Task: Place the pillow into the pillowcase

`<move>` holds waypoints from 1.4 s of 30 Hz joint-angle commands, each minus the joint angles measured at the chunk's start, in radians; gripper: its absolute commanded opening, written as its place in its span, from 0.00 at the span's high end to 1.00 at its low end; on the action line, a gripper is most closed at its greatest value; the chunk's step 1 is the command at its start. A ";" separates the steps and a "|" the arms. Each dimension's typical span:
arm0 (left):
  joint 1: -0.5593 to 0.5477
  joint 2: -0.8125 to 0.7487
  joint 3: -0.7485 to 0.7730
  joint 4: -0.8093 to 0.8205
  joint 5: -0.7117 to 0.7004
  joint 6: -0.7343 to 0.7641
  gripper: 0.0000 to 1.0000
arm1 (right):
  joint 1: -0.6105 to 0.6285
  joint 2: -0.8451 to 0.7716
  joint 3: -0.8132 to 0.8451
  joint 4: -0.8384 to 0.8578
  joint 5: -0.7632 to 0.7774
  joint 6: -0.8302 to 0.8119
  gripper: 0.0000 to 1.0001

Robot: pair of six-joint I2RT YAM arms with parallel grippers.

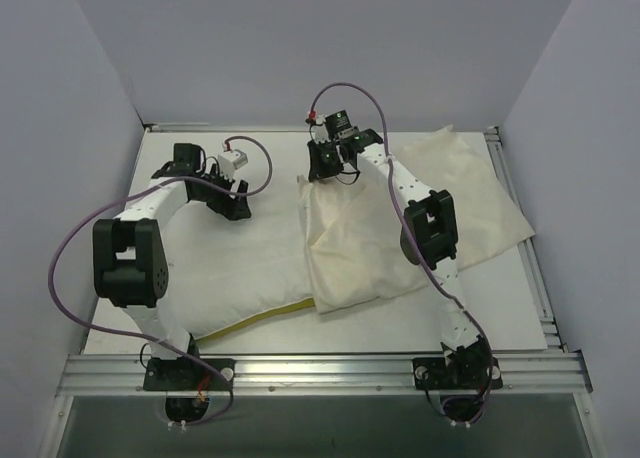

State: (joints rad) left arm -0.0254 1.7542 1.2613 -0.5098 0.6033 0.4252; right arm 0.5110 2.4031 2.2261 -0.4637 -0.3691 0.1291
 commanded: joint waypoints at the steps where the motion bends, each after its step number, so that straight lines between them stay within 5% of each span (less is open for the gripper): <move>1: -0.007 0.070 0.078 0.005 0.056 0.046 0.15 | 0.014 -0.022 -0.023 0.017 -0.091 0.020 1.00; 3: -0.016 0.105 0.089 -0.021 0.101 0.090 0.31 | 0.018 -0.039 -0.032 0.025 -0.129 0.030 1.00; 4: -0.034 0.108 0.087 -0.019 0.114 0.101 0.52 | 0.021 -0.044 -0.040 0.031 -0.146 0.043 1.00; 6: -0.065 0.100 0.082 -0.022 0.142 0.139 0.71 | 0.038 -0.065 -0.051 0.036 -0.172 0.050 1.00; 7: -0.108 0.091 0.079 -0.022 0.157 0.150 0.94 | 0.046 -0.073 -0.065 0.046 -0.188 0.056 1.00; 8: -0.135 0.070 0.076 -0.033 0.167 0.177 1.00 | 0.060 -0.087 -0.072 0.053 -0.195 0.061 1.00; 16: -0.260 -0.087 0.079 0.081 0.340 0.043 1.00 | 0.119 -0.136 -0.082 0.077 -0.237 0.130 1.00; 25: -0.136 -0.168 -0.074 0.211 0.288 -0.111 1.00 | 0.132 -0.185 -0.092 0.180 -0.214 0.262 0.99; 26: -0.114 -0.167 -0.091 0.247 0.261 -0.155 1.00 | 0.132 -0.176 -0.085 0.178 -0.212 0.251 0.85; 28: -0.061 -0.167 -0.117 0.258 0.135 -0.186 0.87 | 0.127 -0.185 -0.082 0.128 -0.182 0.195 0.38; 30: -0.022 -0.191 -0.112 0.232 0.110 -0.166 0.66 | 0.100 -0.245 -0.103 0.026 -0.140 0.141 0.33; 31: 0.008 -0.211 -0.111 0.202 0.113 -0.160 0.44 | 0.086 -0.283 -0.184 -0.001 -0.120 0.092 0.33; 33: 0.012 -0.298 -0.111 0.130 0.136 -0.054 0.24 | 0.047 -0.447 -0.308 -0.045 -0.087 0.032 0.34; 34: -0.013 -0.333 -0.112 0.011 0.168 0.008 0.03 | 0.040 -0.514 -0.474 -0.049 -0.044 -0.021 0.34; 38: -0.199 -0.551 -0.225 -0.226 0.089 0.281 0.03 | 0.031 -0.867 -0.840 -0.078 -0.036 -0.077 0.41; 42: -0.468 -0.702 -0.407 -0.256 -0.063 0.255 0.02 | 0.075 -1.036 -1.071 -0.153 -0.082 -0.068 0.42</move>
State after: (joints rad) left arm -0.3580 1.1038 0.9630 -0.6098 0.6422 0.5926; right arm 0.5289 1.4361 1.2831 -0.5220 -0.4248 0.1051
